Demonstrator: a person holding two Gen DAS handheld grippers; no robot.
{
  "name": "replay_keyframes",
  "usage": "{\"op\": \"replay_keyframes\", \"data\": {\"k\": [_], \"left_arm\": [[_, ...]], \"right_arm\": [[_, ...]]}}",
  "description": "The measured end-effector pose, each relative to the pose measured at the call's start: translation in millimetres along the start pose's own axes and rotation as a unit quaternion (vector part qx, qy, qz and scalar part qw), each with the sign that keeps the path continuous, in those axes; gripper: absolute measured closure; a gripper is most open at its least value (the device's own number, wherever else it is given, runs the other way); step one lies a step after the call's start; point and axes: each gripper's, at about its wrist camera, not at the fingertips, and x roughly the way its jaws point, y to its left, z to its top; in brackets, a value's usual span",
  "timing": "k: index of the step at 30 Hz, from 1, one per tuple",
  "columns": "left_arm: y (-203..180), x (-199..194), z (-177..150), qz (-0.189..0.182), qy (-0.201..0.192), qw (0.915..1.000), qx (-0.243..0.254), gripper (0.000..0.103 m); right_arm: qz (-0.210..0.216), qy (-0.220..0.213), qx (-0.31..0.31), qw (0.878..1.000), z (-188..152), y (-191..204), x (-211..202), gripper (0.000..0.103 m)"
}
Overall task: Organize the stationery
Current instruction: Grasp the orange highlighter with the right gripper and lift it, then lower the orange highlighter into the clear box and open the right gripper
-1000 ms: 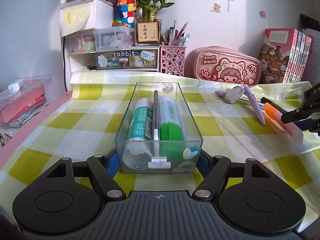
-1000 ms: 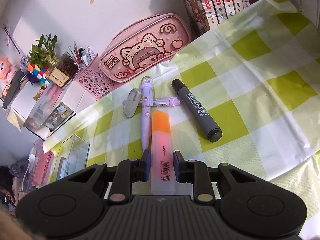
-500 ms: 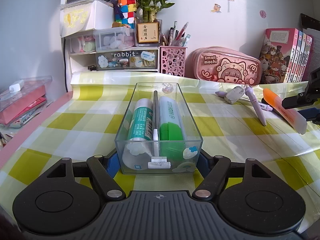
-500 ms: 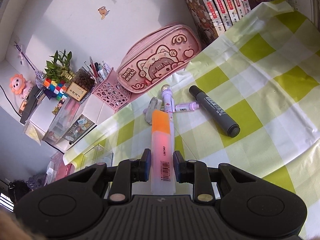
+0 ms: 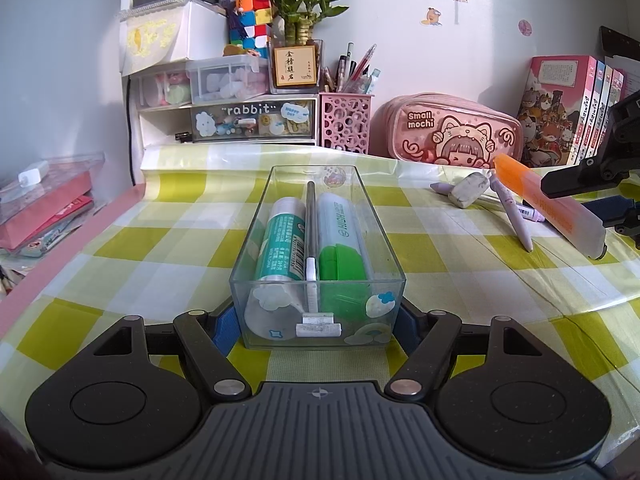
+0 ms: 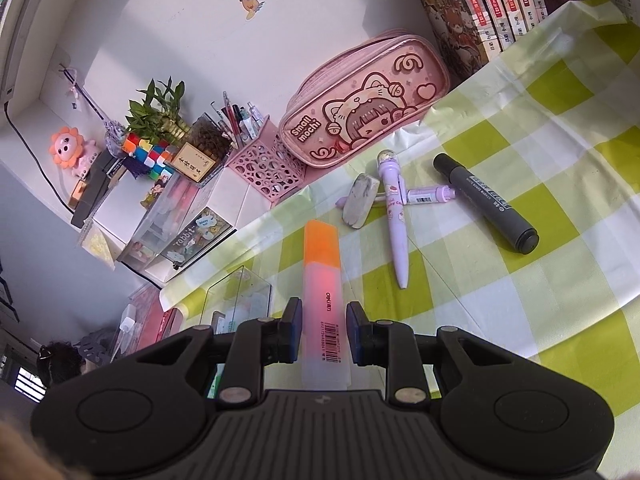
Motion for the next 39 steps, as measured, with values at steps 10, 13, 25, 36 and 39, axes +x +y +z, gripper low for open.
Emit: {"op": "replay_keyframes", "data": {"k": [10, 13, 25, 36, 39], "left_arm": [[0, -1, 0, 0.0, 0.0, 1.0, 0.0, 0.031], [0, -1, 1, 0.0, 0.0, 1.0, 0.0, 0.03], [-1, 0, 1, 0.001, -0.001, 1.0, 0.002, 0.03], [1, 4, 5, -0.004, 0.008, 1.0, 0.003, 0.03], [4, 4, 6, -0.012, 0.013, 0.9998, 0.005, 0.03]], "right_arm": [[0.027, 0.038, -0.031, 0.998, -16, 42, 22, 0.098], [0.039, 0.05, -0.038, 0.997, -19, 55, 28, 0.098], [0.033, 0.104, -0.039, 0.993, -26, 88, 66, 0.098], [0.01, 0.142, -0.089, 0.986, -30, 111, 91, 0.095], [0.017, 0.146, -0.108, 0.983, -32, 109, 92, 0.093]]}}
